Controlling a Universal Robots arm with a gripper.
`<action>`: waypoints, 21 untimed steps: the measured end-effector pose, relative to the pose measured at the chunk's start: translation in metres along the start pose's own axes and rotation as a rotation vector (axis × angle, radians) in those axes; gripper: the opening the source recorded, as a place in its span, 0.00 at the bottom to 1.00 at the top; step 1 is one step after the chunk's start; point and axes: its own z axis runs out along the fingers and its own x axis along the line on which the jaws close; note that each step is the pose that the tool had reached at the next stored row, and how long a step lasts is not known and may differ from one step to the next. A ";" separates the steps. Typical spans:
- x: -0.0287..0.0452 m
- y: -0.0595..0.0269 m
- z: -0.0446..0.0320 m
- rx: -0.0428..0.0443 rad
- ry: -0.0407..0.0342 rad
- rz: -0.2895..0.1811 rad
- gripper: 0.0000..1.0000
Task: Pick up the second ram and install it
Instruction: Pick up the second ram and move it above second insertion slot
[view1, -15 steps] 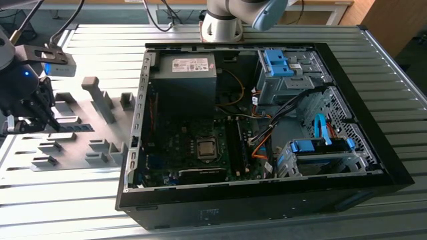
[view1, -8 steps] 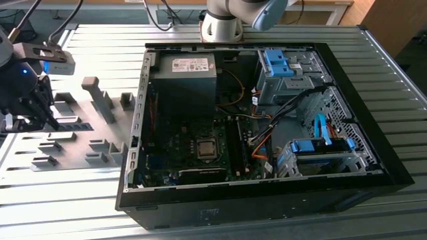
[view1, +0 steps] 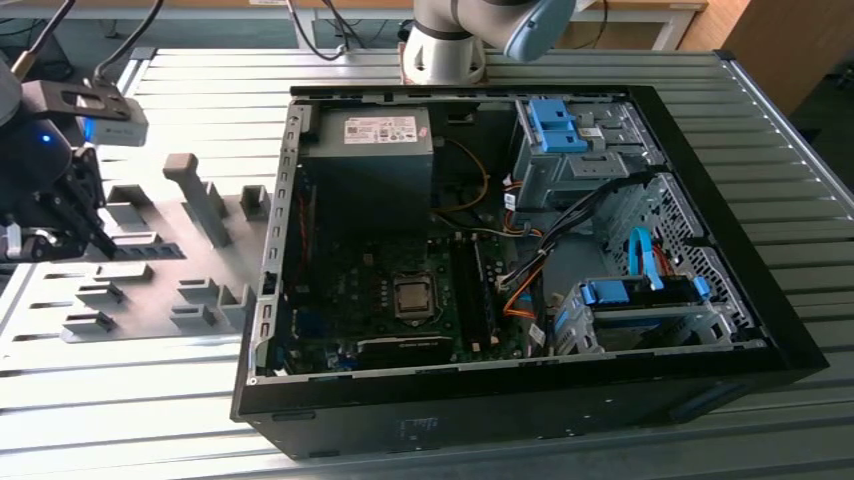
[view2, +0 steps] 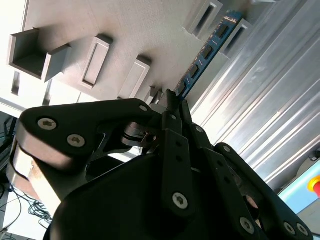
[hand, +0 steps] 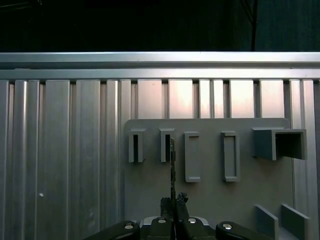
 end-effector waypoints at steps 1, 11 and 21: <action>0.0000 0.0000 -0.0005 0.0001 0.0000 0.000 0.14; -0.0001 0.0002 -0.0058 0.0000 0.0000 0.000 0.14; -0.0002 0.0003 -0.0113 0.0000 0.0000 0.000 0.14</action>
